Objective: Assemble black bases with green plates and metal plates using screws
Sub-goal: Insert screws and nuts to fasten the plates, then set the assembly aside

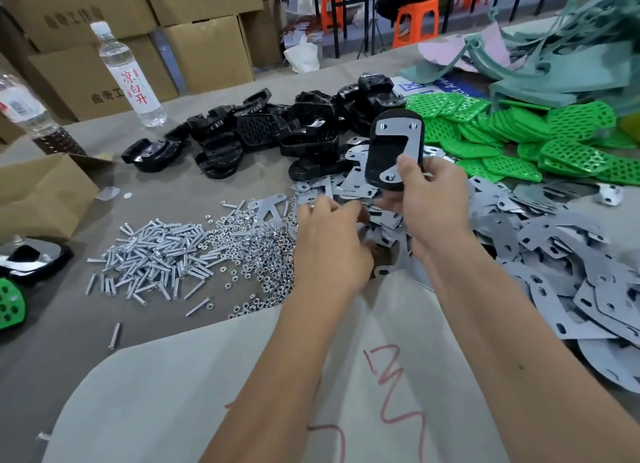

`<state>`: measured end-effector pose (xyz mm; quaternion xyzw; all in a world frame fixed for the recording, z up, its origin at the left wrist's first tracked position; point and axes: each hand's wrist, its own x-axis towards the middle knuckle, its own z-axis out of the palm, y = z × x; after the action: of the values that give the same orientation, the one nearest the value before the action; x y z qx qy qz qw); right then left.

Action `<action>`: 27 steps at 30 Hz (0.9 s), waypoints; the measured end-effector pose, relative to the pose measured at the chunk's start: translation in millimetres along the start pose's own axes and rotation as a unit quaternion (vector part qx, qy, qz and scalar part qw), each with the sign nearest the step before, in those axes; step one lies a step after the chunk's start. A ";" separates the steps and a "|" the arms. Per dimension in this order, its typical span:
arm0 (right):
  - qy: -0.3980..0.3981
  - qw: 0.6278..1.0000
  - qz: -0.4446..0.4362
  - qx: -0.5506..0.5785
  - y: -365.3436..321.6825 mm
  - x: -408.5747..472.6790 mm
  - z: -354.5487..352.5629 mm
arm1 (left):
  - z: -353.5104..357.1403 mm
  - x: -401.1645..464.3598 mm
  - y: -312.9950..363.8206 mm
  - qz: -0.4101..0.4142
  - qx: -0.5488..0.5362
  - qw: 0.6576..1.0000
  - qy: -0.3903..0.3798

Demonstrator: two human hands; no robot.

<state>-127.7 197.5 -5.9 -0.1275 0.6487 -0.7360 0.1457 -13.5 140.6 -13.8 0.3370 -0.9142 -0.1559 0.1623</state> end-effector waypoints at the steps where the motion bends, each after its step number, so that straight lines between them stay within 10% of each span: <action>1: 0.003 1.000 0.000 0.008 -0.2 -0.1 0.4 | -0.4 3.0 -0.2 0.009 0.004 1.000 -0.013; 15: 0.030 0.996 0.012 0.079 -2.5 4.2 -1.3 | 3.3 22.3 10.0 -0.110 -0.161 0.979 -0.058; 27: 0.036 0.995 0.016 0.090 0.3 6.4 -2.2 | 6.1 26.5 22.3 -0.052 -0.068 0.996 -0.031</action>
<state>-134.4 197.0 -6.5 -0.0768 0.5870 -0.7928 0.1452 -47.7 140.2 -5.4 0.3669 -0.8875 -0.2363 0.1481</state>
